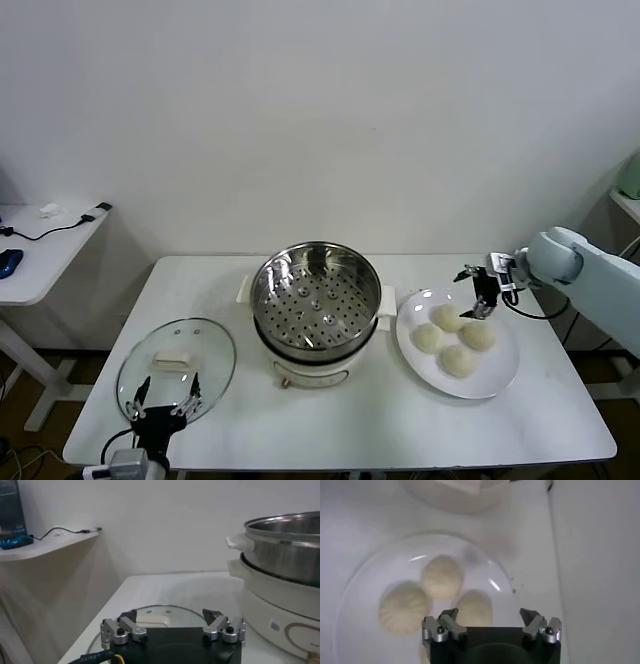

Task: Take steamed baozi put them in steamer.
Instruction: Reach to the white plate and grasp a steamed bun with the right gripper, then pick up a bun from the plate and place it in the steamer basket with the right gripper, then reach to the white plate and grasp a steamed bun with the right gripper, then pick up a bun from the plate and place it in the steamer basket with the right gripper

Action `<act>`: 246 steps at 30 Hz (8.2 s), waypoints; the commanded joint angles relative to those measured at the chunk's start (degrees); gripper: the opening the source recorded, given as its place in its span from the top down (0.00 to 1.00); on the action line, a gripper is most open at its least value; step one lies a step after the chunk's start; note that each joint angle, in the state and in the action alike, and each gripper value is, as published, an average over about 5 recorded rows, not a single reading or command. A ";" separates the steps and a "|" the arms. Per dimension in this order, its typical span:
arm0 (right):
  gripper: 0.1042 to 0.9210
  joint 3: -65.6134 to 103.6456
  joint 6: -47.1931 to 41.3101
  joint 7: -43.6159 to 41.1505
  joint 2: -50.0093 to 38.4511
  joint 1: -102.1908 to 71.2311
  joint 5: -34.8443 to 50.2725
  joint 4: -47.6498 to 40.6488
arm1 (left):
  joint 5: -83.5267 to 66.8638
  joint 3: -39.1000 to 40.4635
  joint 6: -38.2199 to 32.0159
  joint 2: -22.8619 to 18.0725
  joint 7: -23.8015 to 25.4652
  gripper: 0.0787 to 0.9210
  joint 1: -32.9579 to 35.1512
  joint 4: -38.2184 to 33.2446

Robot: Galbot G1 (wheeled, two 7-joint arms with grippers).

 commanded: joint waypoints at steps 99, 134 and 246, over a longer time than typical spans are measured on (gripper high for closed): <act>0.31 -21.71 50.08 3.63 46.41 18.10 -19.88 -20.32 | 4.75 2.49 -0.43 -0.91 -1.93 0.12 1.34 -1.24; 0.12 -36.95 31.09 -4.26 28.07 42.73 26.27 -3.35 | 5.10 2.77 -1.00 -0.91 -2.20 0.12 0.75 -1.27; 0.40 -35.58 -24.22 22.61 41.69 32.97 54.03 13.06 | 8.34 5.00 -2.21 -1.98 -3.41 0.12 -0.25 -0.19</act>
